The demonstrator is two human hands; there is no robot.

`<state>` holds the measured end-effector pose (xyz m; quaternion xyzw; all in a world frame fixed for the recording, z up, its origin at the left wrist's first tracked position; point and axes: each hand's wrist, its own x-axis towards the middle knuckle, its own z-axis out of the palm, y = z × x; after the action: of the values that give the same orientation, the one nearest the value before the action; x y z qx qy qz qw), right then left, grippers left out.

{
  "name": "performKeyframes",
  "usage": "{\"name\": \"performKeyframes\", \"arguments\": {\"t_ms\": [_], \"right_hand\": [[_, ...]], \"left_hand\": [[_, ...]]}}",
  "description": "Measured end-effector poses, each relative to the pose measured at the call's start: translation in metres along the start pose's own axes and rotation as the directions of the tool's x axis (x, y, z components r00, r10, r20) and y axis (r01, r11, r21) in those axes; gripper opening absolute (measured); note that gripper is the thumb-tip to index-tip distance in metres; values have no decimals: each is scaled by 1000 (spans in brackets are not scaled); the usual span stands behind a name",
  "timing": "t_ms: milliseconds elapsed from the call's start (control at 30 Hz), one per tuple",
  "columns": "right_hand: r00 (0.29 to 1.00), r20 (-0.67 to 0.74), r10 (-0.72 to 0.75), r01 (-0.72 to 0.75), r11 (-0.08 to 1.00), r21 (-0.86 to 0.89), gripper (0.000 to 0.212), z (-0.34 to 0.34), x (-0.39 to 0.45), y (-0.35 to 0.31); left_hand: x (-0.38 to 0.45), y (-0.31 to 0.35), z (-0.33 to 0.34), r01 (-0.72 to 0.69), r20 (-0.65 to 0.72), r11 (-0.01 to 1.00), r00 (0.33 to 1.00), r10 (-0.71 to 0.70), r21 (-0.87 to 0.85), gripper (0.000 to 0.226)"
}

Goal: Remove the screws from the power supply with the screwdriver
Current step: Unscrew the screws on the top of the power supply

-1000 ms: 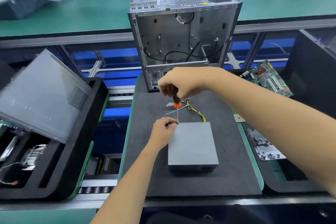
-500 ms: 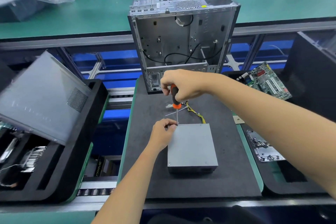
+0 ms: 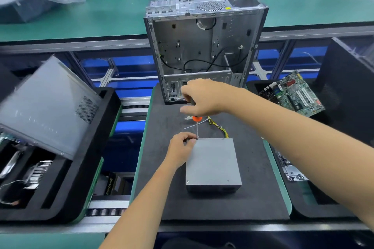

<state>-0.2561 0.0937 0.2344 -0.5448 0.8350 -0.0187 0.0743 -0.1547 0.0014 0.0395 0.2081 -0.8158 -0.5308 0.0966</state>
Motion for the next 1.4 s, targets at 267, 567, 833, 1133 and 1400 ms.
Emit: {"name": "performKeyframes", "arguments": {"t_ms": [267, 567, 833, 1133, 1400], "right_hand": [[994, 100, -41, 26, 988, 151, 20, -7, 1, 5], [999, 34, 13, -15, 998, 66, 7, -4, 3, 8], [991, 6, 133, -133, 989, -64, 22, 1, 2, 11], [1000, 9, 21, -23, 983, 183, 21, 0, -1, 12], [999, 33, -5, -2, 978, 209, 20, -4, 0, 16]], "left_hand": [[0, 0, 0, 14, 4, 1000, 1000, -14, 4, 23], [0, 0, -1, -7, 11, 1000, 1000, 6, 15, 23], [0, 0, -2, -17, 17, 999, 1000, 17, 35, 22], [0, -1, -2, -16, 32, 999, 999, 15, 28, 20], [1, 1, -4, 4, 47, 999, 999, -5, 32, 22]]}}
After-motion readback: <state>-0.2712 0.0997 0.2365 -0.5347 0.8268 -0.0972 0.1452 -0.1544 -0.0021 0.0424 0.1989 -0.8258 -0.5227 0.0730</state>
